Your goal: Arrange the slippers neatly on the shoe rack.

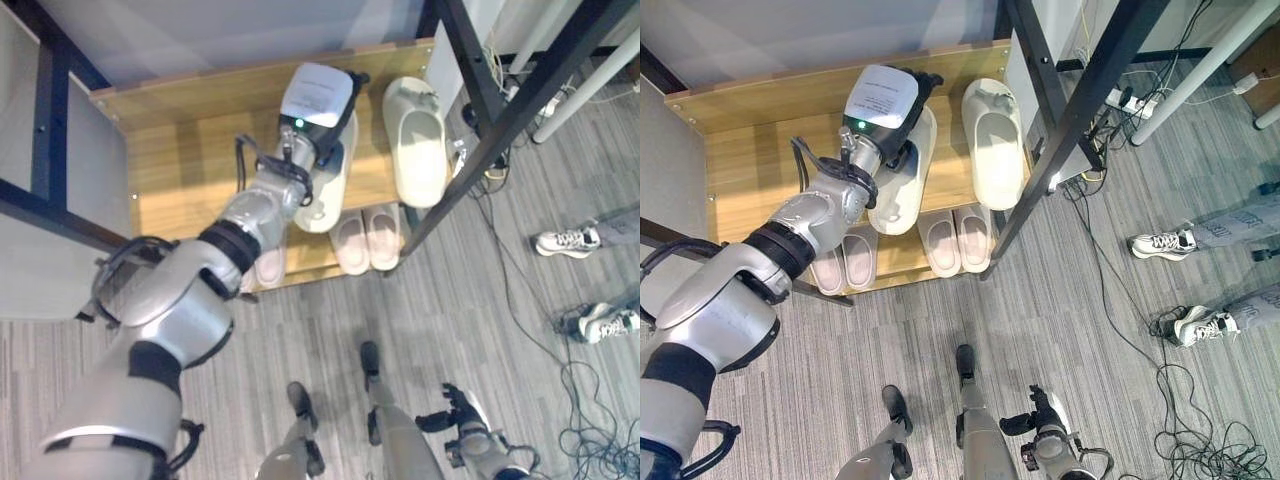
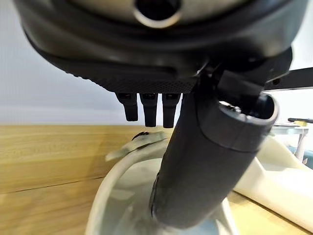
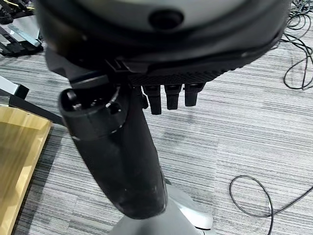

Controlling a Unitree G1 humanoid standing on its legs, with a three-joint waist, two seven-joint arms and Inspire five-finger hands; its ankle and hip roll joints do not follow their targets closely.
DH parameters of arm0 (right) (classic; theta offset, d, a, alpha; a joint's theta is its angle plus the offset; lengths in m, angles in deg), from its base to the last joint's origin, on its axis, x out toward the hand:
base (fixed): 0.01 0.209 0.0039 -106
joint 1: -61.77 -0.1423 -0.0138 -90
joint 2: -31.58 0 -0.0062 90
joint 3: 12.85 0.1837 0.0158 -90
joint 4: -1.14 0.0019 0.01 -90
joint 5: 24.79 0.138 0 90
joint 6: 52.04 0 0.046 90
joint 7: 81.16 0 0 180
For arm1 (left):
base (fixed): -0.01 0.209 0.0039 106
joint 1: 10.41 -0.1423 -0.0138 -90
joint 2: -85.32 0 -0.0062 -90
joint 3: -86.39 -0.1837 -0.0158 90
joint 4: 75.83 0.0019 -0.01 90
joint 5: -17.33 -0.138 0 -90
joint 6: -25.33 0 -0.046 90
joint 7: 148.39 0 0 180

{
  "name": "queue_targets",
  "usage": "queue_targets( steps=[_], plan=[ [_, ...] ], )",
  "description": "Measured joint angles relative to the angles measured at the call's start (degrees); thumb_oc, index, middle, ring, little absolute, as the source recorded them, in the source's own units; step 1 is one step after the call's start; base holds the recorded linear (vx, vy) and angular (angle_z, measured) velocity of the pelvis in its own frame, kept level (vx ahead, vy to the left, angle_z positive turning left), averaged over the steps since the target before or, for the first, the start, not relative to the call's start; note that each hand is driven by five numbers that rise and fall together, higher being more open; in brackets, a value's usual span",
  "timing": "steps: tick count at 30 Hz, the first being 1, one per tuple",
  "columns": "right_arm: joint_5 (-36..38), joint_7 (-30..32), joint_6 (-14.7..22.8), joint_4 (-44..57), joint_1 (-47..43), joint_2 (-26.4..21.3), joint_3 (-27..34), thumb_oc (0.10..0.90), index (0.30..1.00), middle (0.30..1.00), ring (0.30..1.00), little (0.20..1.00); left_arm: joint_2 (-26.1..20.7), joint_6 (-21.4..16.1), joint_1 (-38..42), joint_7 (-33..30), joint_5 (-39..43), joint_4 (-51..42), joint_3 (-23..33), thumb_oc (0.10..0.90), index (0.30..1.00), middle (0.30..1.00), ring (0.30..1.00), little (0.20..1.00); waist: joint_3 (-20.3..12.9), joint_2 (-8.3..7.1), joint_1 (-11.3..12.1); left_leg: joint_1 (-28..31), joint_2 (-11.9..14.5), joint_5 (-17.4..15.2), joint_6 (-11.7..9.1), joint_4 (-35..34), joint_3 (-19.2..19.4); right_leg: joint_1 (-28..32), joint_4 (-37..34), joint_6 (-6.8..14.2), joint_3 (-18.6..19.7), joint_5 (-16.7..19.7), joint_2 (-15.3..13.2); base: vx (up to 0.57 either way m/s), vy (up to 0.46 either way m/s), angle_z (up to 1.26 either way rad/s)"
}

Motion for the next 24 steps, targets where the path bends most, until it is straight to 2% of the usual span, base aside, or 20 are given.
queue_targets(
  steps=[5,7,15,24],
  plan=[
    [0.0,-0.3,0.0,-0.1,0.8,-0.1,0.1,0.800,0.900,0.900,0.900,0.900,-1.7,-0.1,0.0,0.0,-0.5,-0.1,0.1,0.800,0.900,0.900,0.900,0.900,0.0,0.00,0.0,0.6,0.0,0.0,0.0,0.0,0.1,0.6,0.0,0.0,0.0,0.1,0.0,0.00,0.000,0.00],
    [0.0,-0.3,0.0,-0.1,1.3,-0.2,0.3,0.800,0.900,0.900,0.900,0.900,-1.7,1.0,-0.7,-0.5,-2.7,-0.1,0.2,0.800,0.900,0.900,0.900,0.900,0.0,0.00,0.0,1.7,0.2,-0.1,-0.1,0.0,0.1,1.6,0.0,0.1,0.0,-0.1,0.1,0.00,0.000,0.00],
    [-0.1,-0.4,-0.5,0.1,1.4,0.2,0.6,0.800,0.900,0.900,0.900,0.900,-1.1,0.9,-3.3,-0.3,-2.8,-2.0,0.4,0.800,0.900,0.900,0.900,0.900,0.0,0.01,0.2,2.6,0.3,-0.1,-0.2,0.0,0.0,2.6,0.0,0.4,0.0,-0.7,0.2,0.00,0.000,0.00],
    [0.0,-0.5,-0.4,0.1,2.3,0.3,0.9,0.800,0.900,0.900,0.900,0.900,-1.1,0.8,-4.8,-0.2,-9.7,-3.2,0.0,0.800,0.900,0.900,0.900,0.900,0.0,0.01,0.2,4.6,0.3,-0.1,-0.2,0.0,0.0,4.7,0.0,-0.1,-0.1,-0.3,0.3,0.00,0.004,0.00]
  ],
)
